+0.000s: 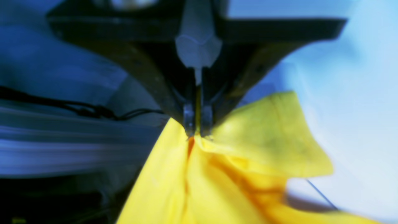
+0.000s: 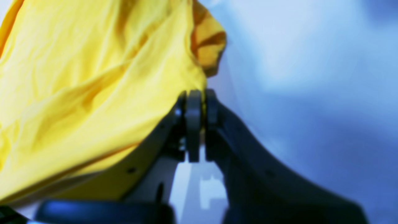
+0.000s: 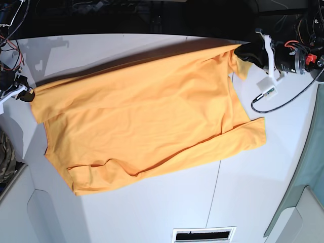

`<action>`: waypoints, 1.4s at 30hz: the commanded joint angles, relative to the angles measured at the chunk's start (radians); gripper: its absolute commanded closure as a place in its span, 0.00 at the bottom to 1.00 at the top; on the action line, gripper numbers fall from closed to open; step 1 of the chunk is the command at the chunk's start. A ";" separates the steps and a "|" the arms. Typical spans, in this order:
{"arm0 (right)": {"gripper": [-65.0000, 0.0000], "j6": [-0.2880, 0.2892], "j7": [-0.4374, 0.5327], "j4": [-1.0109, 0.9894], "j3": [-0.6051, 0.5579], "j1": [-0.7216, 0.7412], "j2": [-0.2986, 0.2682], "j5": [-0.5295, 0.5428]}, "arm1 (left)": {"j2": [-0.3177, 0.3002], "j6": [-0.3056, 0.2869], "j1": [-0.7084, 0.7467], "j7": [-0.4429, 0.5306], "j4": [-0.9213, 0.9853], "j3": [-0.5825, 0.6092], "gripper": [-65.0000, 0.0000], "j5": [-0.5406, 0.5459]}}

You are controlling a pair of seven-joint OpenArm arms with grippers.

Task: Layout the t-shirt on the table in an organized manner, then fold the t-shirt properly
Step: 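Pull the shirt corner with the left gripper away from the right gripper, then regrasp the shirt side with the left gripper and drag it outward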

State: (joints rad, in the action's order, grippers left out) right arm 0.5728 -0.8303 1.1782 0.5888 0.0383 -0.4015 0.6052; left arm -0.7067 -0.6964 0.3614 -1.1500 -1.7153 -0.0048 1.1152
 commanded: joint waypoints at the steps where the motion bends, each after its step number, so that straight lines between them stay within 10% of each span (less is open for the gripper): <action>1: 1.00 -0.008 0.029 0.015 0.008 0.013 -0.031 0.001 | -0.024 -0.002 0.009 -0.019 -0.011 -0.012 1.00 -0.003; 12: 1.00 -0.031 0.081 0.018 0.014 -0.100 -0.035 0.005 | -0.022 -0.002 0.045 -0.066 -0.011 -0.013 0.60 0.078; 15: 1.00 -0.030 0.108 0.018 0.014 -0.132 -0.036 0.005 | -0.022 -0.002 0.040 -0.050 -0.011 -0.013 0.60 0.077; 20: 0.60 -0.026 0.116 0.024 0.031 -0.138 -0.035 0.050 | -0.012 -0.002 0.005 -0.006 -0.011 -0.013 0.60 0.021; 31: 0.60 -0.026 0.153 0.153 0.111 -0.080 -0.032 0.082 | 0.131 0.088 -0.122 0.302 0.170 -0.016 0.60 -0.296; 42: 0.60 -0.027 0.187 0.089 -0.003 0.032 -0.027 0.012 | 0.256 0.109 -0.327 0.308 0.460 -0.016 0.60 -0.316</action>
State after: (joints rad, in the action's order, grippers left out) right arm 0.5388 -0.6617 1.2556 0.5808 0.0589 -0.4068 0.6060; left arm -0.4416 -0.5892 0.0414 -0.8360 -1.2488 -0.0177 0.8036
